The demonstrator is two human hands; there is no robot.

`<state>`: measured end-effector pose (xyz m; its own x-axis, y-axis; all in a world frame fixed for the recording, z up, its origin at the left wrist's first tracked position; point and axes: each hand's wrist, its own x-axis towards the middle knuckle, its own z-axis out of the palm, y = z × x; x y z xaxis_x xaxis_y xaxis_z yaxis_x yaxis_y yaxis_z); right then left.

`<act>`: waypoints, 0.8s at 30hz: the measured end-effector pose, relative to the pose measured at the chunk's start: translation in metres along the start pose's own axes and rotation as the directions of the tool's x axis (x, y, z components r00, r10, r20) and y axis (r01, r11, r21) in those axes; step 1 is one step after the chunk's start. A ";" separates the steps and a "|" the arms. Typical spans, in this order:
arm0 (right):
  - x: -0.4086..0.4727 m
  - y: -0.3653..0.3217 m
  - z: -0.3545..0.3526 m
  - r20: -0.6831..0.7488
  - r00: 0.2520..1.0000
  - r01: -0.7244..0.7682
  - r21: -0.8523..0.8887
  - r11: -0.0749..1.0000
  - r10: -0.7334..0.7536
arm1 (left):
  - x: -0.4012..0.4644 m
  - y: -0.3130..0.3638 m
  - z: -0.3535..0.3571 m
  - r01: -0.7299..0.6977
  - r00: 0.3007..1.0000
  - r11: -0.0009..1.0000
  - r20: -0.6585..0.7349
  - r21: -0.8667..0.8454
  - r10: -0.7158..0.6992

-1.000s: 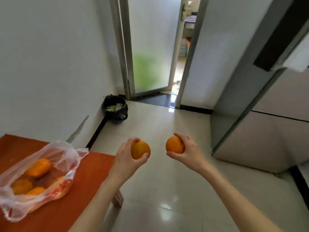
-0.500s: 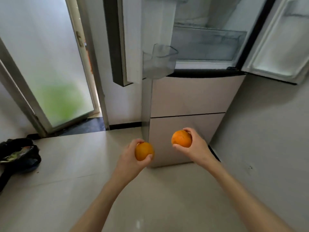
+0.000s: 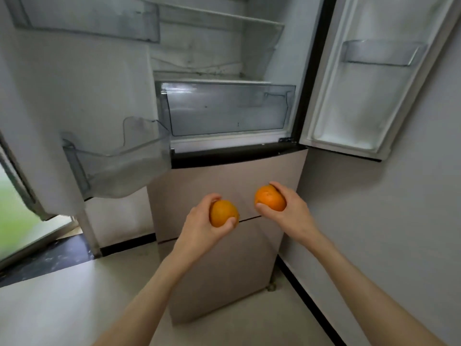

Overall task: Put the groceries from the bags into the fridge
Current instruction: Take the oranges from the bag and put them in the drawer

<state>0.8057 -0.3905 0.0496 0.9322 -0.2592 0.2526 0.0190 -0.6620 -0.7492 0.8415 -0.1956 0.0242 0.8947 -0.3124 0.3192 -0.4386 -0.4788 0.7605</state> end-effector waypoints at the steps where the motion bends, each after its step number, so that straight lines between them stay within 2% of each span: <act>1: 0.023 -0.002 -0.004 -0.021 1.000 0.017 -0.001 1.000 -0.017 | 0.024 0.000 0.001 0.000 1.000 1.000 -0.009 -0.023 0.000; 4: 0.088 -0.011 -0.014 -0.092 0.994 0.058 0.036 0.998 -0.054 | 0.094 0.004 0.000 -0.008 0.999 0.996 -0.054 -0.088 0.003; 7: 0.144 -0.017 -0.020 -0.125 0.990 0.078 0.100 0.992 -0.065 | 0.161 0.016 -0.001 -0.020 0.983 0.994 -0.185 -0.109 0.000; 12: 0.232 -0.032 -0.036 -0.234 0.968 0.142 0.188 0.972 -0.096 | 0.261 0.048 -0.008 -0.096 0.913 0.995 -0.400 -0.039 0.073; 15: 0.284 -0.045 -0.046 -0.274 0.951 0.211 0.237 0.948 -0.143 | 0.313 0.066 -0.020 -0.149 0.872 0.989 -0.472 -0.008 0.127; 18: 0.337 -0.057 -0.054 -0.292 0.936 0.267 0.233 0.935 -0.194 | 0.355 0.079 -0.033 -0.165 0.848 0.986 -0.506 0.032 0.159; 21: 0.388 -0.068 -0.056 -0.276 0.930 0.296 0.177 0.939 -0.241 | 0.393 0.084 -0.045 -0.105 0.872 0.988 -0.467 0.115 0.147; 24: 0.437 -0.073 -0.049 -0.154 0.951 0.281 0.075 0.957 -0.267 | 0.423 0.076 -0.054 0.013 0.908 0.971 -0.409 0.240 0.089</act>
<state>1.1940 -0.4903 0.2443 0.8261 -0.1783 0.5346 0.3068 -0.6534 -0.6921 1.1910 -0.3198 0.2477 0.8082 0.0092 0.5888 -0.4343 -0.6660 0.6065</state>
